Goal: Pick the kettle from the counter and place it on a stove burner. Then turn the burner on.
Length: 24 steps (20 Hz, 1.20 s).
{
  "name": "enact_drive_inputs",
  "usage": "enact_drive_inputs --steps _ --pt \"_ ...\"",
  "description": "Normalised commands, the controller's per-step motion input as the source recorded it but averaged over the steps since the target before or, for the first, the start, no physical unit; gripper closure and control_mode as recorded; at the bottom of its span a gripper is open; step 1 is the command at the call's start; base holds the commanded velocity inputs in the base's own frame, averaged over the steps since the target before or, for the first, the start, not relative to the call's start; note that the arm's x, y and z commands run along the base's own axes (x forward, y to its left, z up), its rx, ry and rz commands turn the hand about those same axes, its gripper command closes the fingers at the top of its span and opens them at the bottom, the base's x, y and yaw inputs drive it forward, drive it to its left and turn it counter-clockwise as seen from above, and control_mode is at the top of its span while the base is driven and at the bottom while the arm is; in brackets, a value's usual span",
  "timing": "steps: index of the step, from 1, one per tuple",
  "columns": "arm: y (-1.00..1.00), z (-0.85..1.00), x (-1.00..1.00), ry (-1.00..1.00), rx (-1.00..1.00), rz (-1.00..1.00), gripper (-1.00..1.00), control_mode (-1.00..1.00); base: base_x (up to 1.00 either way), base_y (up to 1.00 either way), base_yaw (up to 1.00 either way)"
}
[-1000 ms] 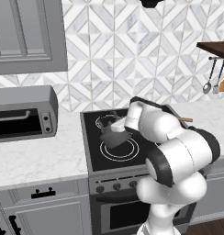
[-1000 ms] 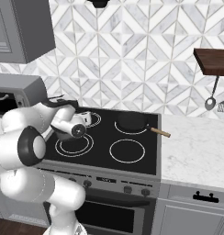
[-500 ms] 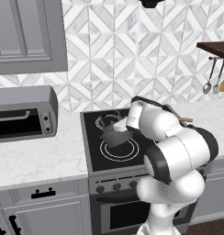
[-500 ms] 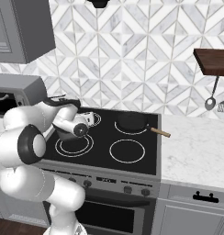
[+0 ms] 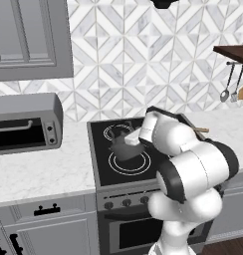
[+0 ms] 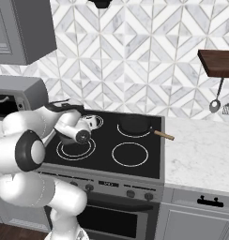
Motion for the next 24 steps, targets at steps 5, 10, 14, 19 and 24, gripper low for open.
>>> enact_drive_inputs --steps 5,10,14,19,24 --pt "-0.01 -0.59 -0.46 -0.01 -0.02 0.0 -1.0 -1.0 0.0 0.0 0.0" --pt "-0.2 -0.22 -0.54 0.0 0.0 0.0 -1.0 -1.0 0.0 0.0 0.0" --pt "-0.32 0.0 -0.14 0.04 0.0 0.0 -1.0 -1.0 0.0 0.0 0.0" --pt "-0.39 0.0 0.0 0.03 0.0 0.0 -1.0 -1.0 0.0 0.0 0.0" --pt "-0.17 0.0 -0.19 0.0 0.0 0.0 -1.0 -1.0 0.0 0.0 0.0"
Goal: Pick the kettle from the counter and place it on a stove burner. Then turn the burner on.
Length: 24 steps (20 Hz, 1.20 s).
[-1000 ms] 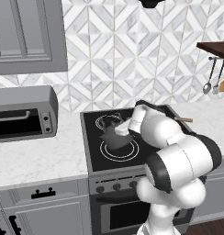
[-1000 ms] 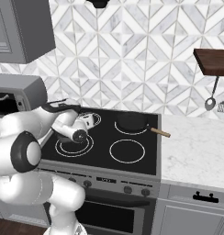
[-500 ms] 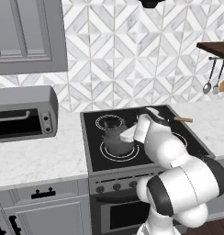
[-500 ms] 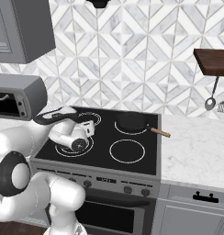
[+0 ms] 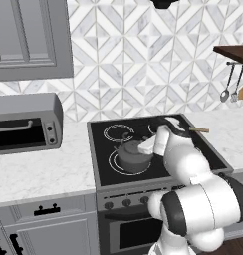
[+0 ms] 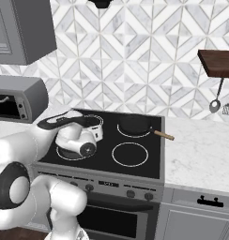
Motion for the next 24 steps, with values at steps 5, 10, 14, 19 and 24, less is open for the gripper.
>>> enact_drive_inputs --steps 5,10,14,19,24 --pt "-0.03 0.29 -0.31 0.0 0.0 0.0 -1.0 -1.0 0.0 0.0 0.0" --pt "0.14 0.62 -0.2 0.0 0.0 0.01 -1.0 -1.0 0.0 0.0 0.0" --pt "0.07 0.77 -0.1 0.0 0.0 0.02 -1.0 -1.0 0.0 0.0 0.0" --pt "0.34 0.68 -0.28 0.05 -0.09 0.03 -1.0 -1.0 0.0 0.0 0.0" --pt "0.39 0.41 -0.53 0.09 -0.21 0.0 -1.0 -1.0 0.0 0.0 0.0"
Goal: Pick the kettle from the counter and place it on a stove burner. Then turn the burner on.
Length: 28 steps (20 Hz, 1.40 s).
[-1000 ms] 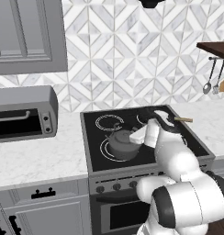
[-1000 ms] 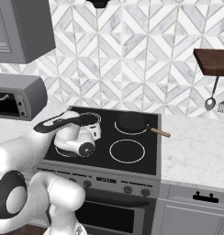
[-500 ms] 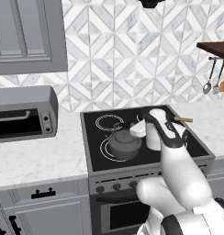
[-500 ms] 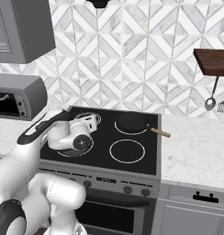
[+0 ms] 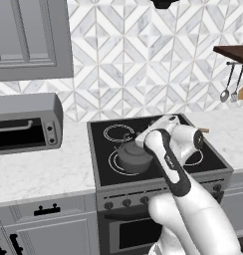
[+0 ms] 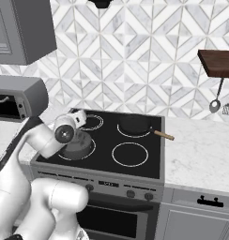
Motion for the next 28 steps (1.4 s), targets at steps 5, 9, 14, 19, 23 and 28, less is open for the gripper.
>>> enact_drive_inputs --steps 5,9,14,19,23,28 --pt "0.45 0.46 -0.67 0.13 -0.27 0.0 -1.0 -1.0 0.0 0.0 0.0" --pt "0.59 0.5 -0.62 0.13 -0.28 -0.02 -1.0 -1.0 0.0 0.0 0.0" --pt "0.68 0.39 -0.73 0.06 -0.27 -0.05 -1.0 -1.0 0.0 0.0 0.0" --pt "0.55 0.0 -0.96 -0.05 -0.2 -0.21 -1.0 -1.0 0.0 0.0 0.0" --pt "0.27 -0.01 -0.93 -0.14 -0.02 -0.25 -1.0 -1.0 0.0 0.0 0.0" --pt "0.06 -0.03 -0.74 -0.02 0.05 -0.05 -1.0 -1.0 0.0 0.0 0.0"
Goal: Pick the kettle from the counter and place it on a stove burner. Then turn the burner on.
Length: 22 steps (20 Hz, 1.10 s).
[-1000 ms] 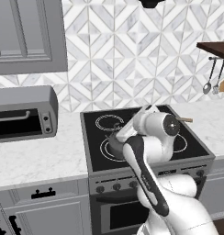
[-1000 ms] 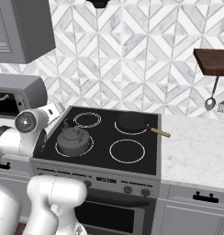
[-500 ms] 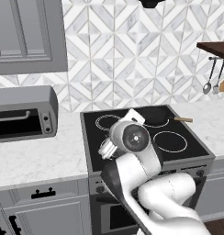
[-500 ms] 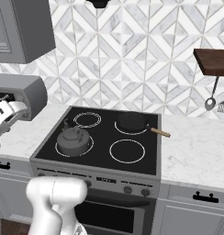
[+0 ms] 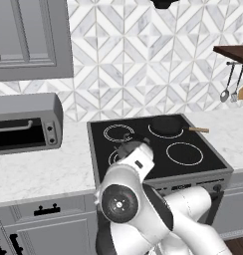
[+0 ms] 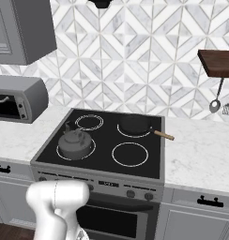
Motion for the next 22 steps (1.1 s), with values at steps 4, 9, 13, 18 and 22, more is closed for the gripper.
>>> enact_drive_inputs --steps 4,9,13,18,22 --pt "0.24 -0.23 -0.22 -0.07 0.17 -0.1 -1.0 -1.0 0.0 0.0 0.0" --pt "0.13 -0.48 0.01 -0.16 0.35 -0.26 -1.0 -1.0 0.0 0.0 0.0" --pt "0.04 -0.66 0.18 -0.17 0.45 -0.25 -1.0 -1.0 0.0 0.0 0.0" --pt "0.0 -0.73 0.19 -0.17 0.43 -0.21 -1.0 -1.0 0.0 0.0 0.0" --pt "-0.01 -0.73 0.19 -0.17 0.37 -0.13 -1.0 -1.0 0.0 0.0 0.0"
